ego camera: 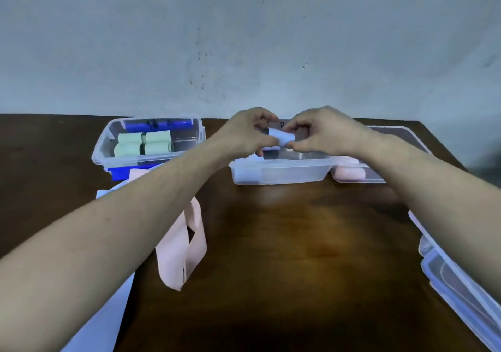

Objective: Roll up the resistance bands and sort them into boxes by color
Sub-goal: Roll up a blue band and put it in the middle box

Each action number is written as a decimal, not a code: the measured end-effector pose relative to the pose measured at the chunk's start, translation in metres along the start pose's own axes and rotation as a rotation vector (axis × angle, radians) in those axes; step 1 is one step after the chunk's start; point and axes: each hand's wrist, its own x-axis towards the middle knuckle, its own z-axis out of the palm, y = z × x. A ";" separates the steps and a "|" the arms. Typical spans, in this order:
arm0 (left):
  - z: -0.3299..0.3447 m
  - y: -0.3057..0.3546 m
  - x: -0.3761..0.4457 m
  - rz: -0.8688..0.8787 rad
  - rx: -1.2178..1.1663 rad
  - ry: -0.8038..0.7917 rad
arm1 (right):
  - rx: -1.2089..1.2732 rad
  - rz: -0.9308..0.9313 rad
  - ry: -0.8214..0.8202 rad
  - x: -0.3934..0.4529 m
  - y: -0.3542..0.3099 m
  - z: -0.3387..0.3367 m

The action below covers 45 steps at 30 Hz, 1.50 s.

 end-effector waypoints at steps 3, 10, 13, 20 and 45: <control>0.001 -0.004 0.019 -0.013 0.150 -0.019 | -0.053 0.038 -0.096 0.019 0.015 0.002; -0.003 -0.026 0.055 0.140 0.744 -0.168 | -0.176 0.073 -0.263 0.045 0.030 0.029; 0.001 -0.032 0.064 0.173 0.904 -0.276 | -0.197 0.079 -0.253 0.052 0.032 0.041; 0.004 -0.031 0.065 0.155 1.084 -0.376 | -0.215 0.066 -0.198 0.061 0.035 0.056; 0.007 -0.022 0.040 0.151 1.131 -0.162 | -0.189 0.016 -0.205 0.060 0.038 0.057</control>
